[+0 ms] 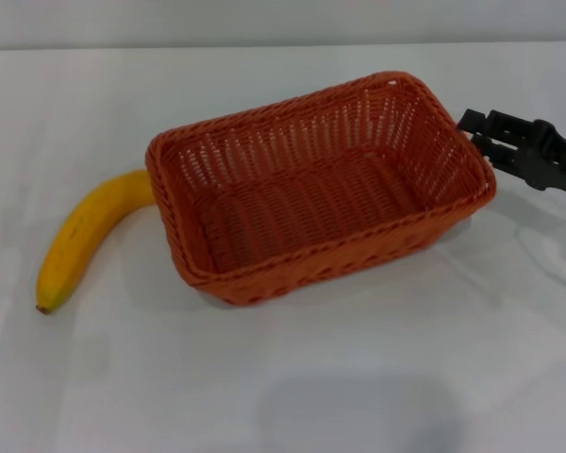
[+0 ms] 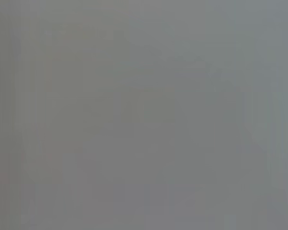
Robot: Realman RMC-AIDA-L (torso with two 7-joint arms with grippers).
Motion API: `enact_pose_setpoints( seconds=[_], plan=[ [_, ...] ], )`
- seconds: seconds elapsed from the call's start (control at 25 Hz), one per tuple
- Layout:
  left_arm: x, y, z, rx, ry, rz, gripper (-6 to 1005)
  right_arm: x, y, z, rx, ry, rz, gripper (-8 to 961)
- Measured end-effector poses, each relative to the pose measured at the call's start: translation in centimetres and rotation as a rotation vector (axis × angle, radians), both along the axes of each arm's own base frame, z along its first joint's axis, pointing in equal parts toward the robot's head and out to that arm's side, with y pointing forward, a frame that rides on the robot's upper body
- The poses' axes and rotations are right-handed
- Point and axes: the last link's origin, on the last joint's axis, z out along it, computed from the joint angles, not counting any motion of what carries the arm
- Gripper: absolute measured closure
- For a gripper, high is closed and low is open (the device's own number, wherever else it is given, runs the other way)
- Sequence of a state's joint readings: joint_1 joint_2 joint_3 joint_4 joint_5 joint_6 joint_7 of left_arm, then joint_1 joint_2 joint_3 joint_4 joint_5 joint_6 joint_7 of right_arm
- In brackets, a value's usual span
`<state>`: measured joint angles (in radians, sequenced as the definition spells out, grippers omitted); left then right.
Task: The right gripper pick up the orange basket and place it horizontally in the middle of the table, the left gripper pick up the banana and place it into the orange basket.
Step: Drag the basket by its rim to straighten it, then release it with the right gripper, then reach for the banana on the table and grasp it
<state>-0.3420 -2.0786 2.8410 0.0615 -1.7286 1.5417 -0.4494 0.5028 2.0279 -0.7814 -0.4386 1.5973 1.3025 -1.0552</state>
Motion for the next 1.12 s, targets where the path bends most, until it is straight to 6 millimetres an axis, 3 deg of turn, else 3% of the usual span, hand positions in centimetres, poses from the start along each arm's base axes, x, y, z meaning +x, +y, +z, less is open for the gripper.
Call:
enact_pose_setpoints(
  seconds=[0.24, 0.52, 0.84, 1.12],
  plan=[
    [-0.5, -0.5, 0.3, 0.016, 0.000, 0.022, 130, 1.3, -1.4, 0.8, 0.023, 0.026, -0.022, 403],
    [-0.7, -0.6, 0.4, 0.021, -0.002, 0.033, 131, 2.6, -2.4, 3.8, 0.155, -0.016, -0.008, 407],
    [-0.7, -0.1, -0.7, -0.014, -0.053, 0.052, 132, 2.6, -1.7, 6.4, 0.456, -0.162, 0.129, 413],
    [-2.0, 0.6, -2.0, -0.135, -0.286, 0.061, 132, 4.6, -2.8, 6.7, 0.808, -0.400, 0.166, 415]
  ],
)
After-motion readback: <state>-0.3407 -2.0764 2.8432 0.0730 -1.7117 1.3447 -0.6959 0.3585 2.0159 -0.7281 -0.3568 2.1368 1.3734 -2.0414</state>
